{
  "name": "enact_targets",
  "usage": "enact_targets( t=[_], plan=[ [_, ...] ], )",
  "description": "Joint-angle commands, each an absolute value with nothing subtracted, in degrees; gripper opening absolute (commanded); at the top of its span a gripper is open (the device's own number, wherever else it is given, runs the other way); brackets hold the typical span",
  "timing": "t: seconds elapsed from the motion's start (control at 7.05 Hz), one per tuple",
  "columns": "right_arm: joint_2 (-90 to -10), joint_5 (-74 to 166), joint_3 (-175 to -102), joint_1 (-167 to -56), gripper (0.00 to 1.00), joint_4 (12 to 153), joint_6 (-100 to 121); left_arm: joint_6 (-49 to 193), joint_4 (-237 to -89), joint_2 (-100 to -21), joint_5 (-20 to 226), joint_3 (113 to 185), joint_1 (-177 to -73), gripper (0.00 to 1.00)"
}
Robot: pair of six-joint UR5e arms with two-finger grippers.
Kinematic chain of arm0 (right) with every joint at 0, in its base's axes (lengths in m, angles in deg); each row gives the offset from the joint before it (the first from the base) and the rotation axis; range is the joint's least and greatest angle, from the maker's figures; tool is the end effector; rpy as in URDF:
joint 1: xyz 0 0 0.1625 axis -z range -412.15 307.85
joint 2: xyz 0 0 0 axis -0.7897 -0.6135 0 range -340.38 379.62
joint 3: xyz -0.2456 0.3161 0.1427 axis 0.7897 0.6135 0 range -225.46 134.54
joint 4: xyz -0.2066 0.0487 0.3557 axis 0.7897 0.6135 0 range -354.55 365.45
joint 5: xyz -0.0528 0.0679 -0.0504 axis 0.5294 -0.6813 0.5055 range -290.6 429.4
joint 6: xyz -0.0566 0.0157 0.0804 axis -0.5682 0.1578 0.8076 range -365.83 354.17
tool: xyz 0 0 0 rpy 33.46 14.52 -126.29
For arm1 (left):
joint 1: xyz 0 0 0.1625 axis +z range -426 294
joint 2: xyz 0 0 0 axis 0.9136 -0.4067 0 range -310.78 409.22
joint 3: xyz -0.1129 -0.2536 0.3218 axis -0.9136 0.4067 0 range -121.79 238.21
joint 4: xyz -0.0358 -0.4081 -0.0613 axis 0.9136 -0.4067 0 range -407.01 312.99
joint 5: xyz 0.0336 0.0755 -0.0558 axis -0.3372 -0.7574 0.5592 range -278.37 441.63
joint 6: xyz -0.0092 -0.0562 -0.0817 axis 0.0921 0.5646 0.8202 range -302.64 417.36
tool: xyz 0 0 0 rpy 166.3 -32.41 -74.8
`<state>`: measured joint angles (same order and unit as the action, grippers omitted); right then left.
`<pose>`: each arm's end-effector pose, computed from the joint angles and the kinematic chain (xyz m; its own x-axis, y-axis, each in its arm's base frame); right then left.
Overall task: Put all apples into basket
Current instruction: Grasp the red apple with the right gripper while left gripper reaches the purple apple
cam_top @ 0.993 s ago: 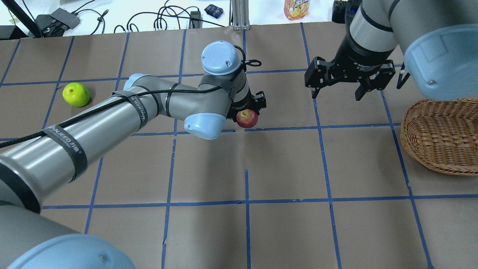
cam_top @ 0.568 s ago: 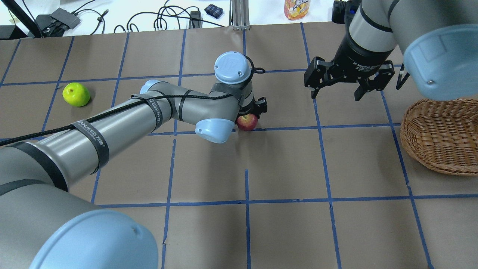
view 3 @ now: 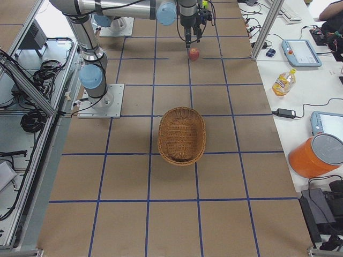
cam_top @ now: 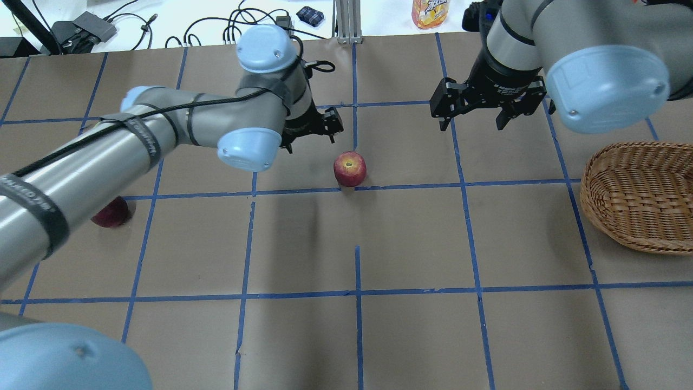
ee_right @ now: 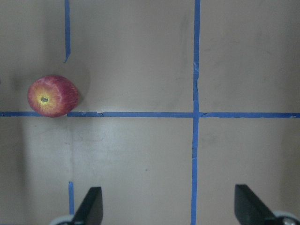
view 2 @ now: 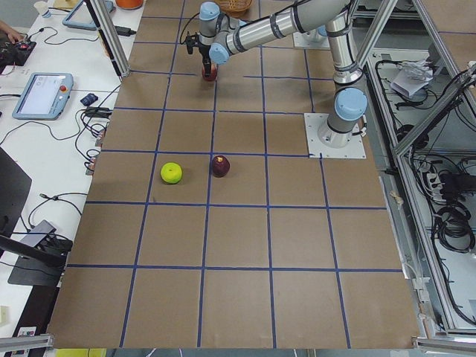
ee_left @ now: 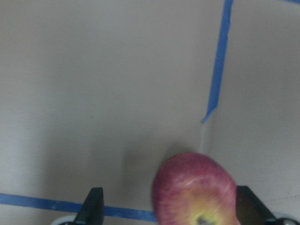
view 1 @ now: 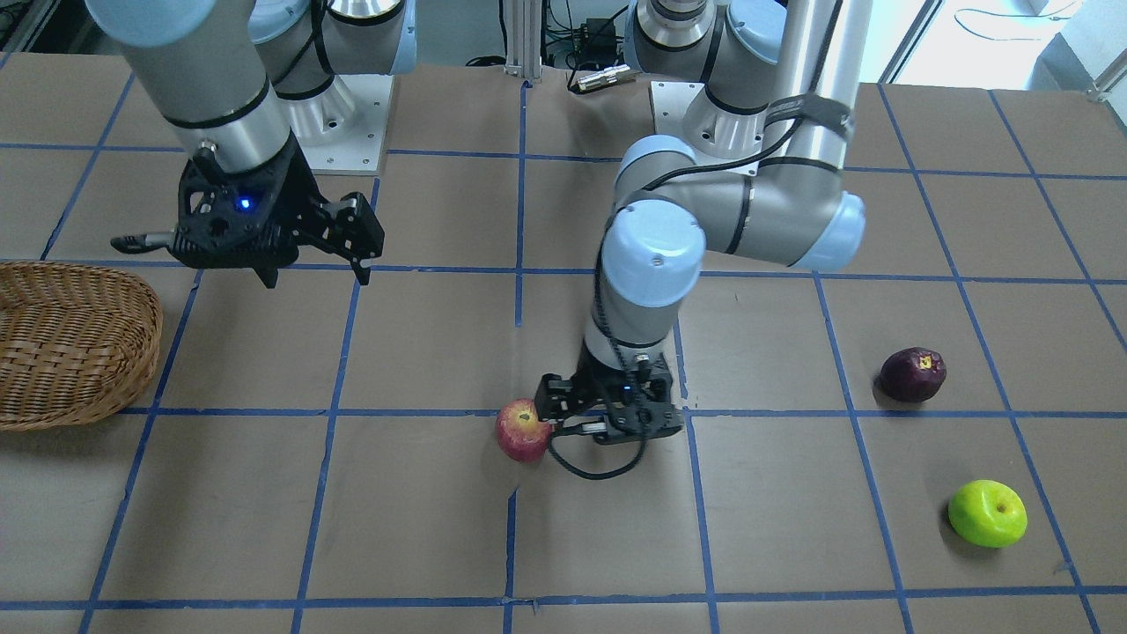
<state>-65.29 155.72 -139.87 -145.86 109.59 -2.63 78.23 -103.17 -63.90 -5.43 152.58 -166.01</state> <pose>0.1738 -0.5218 0.4301 -0.9976 -0.0141 -0.0683 -0.0088 0.9970 -0.0773 -0.2448 -0.5914 0.2845 -0.9796 -0.1812 0.0869 -0.1886 0.9783 -0.0853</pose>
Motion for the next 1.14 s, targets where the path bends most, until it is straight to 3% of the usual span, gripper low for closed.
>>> enact_targets(
  t=[0.0,0.28,0.57,0.99],
  plan=[
    [-56.6,155.5,-139.7,-151.3,1.0,118.4,3.0,64.5,-115.8,-55.7,-7.1,153.6,-152.6,1.0],
    [-46.3,156.2,-138.3,-159.3,1.0,129.4,14.2,46.9,-118.1,-52.7,-9.6,157.3,-137.2,1.0],
    [-38.8,156.8,-135.0,-162.8,1.0,133.4,16.7,32.6,-109.2,-55.1,-8.8,165.1,-121.5,1.0],
    [-35.7,156.8,-134.9,-163.9,1.0,136.6,16.7,26.2,-102.2,-59.8,-8.6,166.7,-119.1,1.0]
  ],
)
